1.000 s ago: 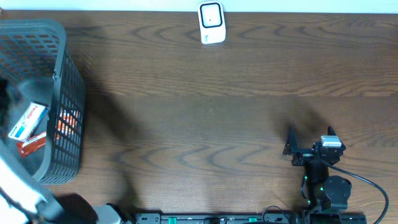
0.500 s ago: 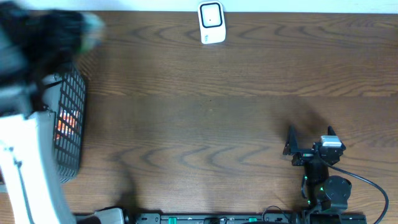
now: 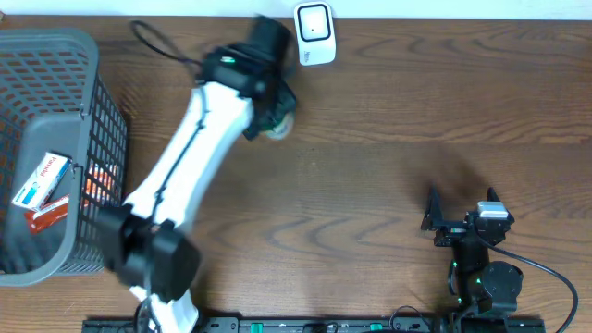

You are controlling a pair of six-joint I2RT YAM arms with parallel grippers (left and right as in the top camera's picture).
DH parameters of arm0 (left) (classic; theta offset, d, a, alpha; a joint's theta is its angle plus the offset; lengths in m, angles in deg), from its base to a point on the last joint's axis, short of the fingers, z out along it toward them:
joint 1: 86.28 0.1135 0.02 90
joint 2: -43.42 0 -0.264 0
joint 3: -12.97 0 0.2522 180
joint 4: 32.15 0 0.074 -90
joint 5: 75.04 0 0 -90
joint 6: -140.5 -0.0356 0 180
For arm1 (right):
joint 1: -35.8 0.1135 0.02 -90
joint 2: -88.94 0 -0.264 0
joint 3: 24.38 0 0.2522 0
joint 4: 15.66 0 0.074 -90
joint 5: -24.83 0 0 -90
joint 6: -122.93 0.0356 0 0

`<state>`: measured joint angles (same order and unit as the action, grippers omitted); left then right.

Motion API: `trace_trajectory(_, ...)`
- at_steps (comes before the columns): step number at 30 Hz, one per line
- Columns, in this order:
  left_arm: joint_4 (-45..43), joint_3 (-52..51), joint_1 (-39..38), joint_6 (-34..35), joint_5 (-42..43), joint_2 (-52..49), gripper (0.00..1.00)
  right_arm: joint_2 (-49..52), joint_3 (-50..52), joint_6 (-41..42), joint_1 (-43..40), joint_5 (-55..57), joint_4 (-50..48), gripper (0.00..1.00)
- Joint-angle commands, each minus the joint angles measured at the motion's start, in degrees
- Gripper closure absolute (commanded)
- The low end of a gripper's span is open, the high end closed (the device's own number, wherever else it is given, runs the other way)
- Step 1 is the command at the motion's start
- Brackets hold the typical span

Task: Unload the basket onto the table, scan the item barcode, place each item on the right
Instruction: 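Carry the jar with the left gripper and set it on the table center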

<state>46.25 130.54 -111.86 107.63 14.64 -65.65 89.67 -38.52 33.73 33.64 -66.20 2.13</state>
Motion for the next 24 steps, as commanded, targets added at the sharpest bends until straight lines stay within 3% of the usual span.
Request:
trace_trajectory(1, 0.9, -1.6, -3.4, 16.0, -7.1, -5.9, 0.4, -0.2, 0.1, 0.4, 0.2, 0.1, 0.2, 0.01)
trace_trajectory(11, 0.6, -1.7, -6.6, 39.1, -5.2, -19.0, 0.4, -0.2, 0.1, 0.4, 0.2, 0.1, 0.2, 0.01)
trace_trajectory(13, 0.2, -1.7, -6.6, 42.6, -3.7, -19.7, 0.35, -0.2, 0.1, 0.4, 0.2, 0.1, 0.2, 0.01)
trace_trajectory(15, -1.2, -1.7, -6.6, 45.5, -2.2, -19.8, 0.23, -0.2, 0.1, 0.4, 0.2, 0.1, 0.2, 0.01)
trace_trajectory(16, -2.4, -1.7, -6.6, 45.6, -1.3, -19.7, 0.08, -0.2, 0.1, 0.4, 0.2, 0.1, 0.2, 0.01)
trace_trajectory(17, -3.4, -1.7, -6.6, 45.6, -0.2, -19.5, 0.06, -0.2, 0.1, 0.4, 0.2, 0.1, 0.2, 0.01)
trace_trajectory(21, -3.7, -1.7, -5.9, 42.2, 3.8, -17.0, 0.06, -0.2, 0.1, 0.4, 0.2, 0.1, 0.2, 0.01)
trace_trajectory(24, -0.7, -1.7, -5.8, 38.9, 0.2, -12.3, 0.06, -0.2, 0.1, 0.4, 0.2, 0.1, 0.2, 0.01)
